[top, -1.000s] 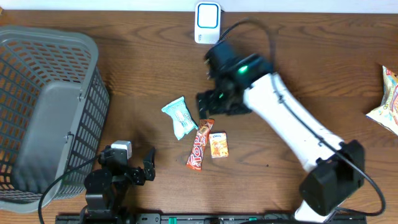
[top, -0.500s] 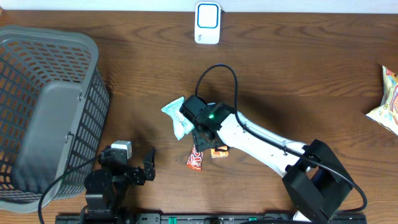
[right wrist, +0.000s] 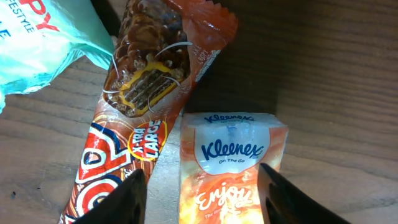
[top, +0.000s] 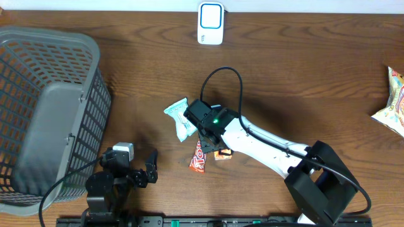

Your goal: Scan the item barcode

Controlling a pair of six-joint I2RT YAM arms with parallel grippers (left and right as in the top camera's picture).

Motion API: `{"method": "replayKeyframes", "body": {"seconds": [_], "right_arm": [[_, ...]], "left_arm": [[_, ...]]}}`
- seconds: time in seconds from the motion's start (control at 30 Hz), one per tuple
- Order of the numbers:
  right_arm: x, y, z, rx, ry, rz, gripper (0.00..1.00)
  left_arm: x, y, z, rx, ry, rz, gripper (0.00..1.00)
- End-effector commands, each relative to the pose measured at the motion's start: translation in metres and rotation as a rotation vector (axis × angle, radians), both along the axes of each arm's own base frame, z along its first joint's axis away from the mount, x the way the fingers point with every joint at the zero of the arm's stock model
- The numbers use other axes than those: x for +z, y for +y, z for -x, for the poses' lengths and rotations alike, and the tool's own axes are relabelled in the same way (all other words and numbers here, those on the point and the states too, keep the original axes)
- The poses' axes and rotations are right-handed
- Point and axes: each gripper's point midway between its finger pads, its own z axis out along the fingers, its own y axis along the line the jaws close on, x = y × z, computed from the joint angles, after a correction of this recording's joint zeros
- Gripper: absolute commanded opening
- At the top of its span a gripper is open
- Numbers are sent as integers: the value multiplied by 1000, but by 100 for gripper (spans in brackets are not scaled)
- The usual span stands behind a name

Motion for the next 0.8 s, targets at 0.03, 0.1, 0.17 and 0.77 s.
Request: {"method": "replayKeyframes", "body": {"seconds": [0.03, 0.1, 0.17, 0.77], "right_arm": [[-18, -9, 5, -15, 28, 53, 44], [-25, -11, 7, -15, 46, 68, 38], [-34, -11, 11, -14, 75, 76, 30], [8, -82, -49, -982, 117, 6, 1]], "left_arm": [[-7, -1, 2, -12, 18, -3, 100], [-7, -1, 2, -12, 18, -3, 100], [-7, -1, 2, -12, 18, -3, 100], [-7, -1, 2, -11, 18, -3, 100]]}}
